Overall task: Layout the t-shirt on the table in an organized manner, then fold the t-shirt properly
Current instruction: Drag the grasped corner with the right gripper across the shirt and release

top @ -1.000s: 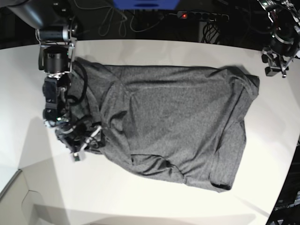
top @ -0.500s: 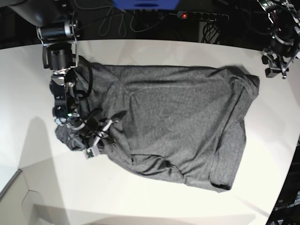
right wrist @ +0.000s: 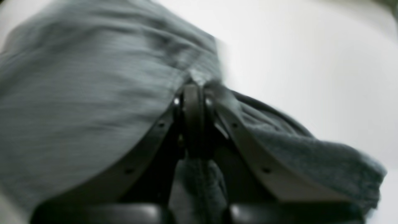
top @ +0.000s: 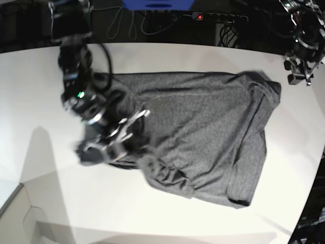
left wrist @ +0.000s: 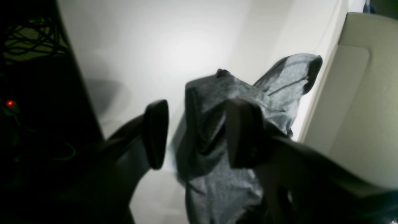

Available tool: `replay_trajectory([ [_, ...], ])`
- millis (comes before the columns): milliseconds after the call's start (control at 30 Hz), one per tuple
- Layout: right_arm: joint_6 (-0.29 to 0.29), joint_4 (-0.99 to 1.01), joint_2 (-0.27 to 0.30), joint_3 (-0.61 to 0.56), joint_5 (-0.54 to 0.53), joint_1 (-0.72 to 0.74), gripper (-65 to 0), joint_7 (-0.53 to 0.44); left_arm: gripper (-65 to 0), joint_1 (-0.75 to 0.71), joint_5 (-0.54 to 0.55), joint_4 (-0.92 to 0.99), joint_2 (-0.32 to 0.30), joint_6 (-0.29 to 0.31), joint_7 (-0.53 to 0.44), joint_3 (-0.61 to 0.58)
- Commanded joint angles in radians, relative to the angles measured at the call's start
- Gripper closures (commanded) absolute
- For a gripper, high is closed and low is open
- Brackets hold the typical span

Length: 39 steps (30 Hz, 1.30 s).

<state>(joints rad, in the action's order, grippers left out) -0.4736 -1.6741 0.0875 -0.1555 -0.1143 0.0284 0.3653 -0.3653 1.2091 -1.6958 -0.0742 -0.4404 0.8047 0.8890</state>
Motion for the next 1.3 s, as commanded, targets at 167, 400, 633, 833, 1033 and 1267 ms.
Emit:
replay_trajectory([
  [167, -0.001, -0.237, 0.007, -0.214, -0.014, -0.181, 0.0, -0.032, -29.3, -0.001, 0.053, -0.020, -0.017, -0.022, 0.035, 0.005],
  [400, 0.000, -0.100, 0.005, -0.215, -0.012, -0.187, 0.0, -0.032, -29.4, 0.002, 0.056, -0.020, -0.043, -0.022, 0.037, 0.000],
  [633, 0.000, -0.008, 0.016, -0.115, -0.014, -0.146, -0.3, -0.028, -29.8, 0.004, 0.056, -0.020, -0.048, -0.022, 0.037, -0.001],
  [833, 0.000, -0.082, 0.090, -0.145, -0.015, -0.187, -18.2, -0.025, -29.8, 0.007, 0.061, -0.020, -0.071, -0.024, 0.038, 0.003],
  [1033, 0.000, -0.162, 0.093, -0.054, -0.014, -0.276, -31.5, -0.027, -29.8, 0.027, 0.064, -0.152, -0.071, -0.024, 0.040, 0.002],
  [1267, 0.000, -0.189, 0.097, 0.127, -0.014, -0.345, -32.2, -0.027, -29.8, 0.199, 0.001, -0.220, -0.037, -0.024, 0.038, -0.184],
])
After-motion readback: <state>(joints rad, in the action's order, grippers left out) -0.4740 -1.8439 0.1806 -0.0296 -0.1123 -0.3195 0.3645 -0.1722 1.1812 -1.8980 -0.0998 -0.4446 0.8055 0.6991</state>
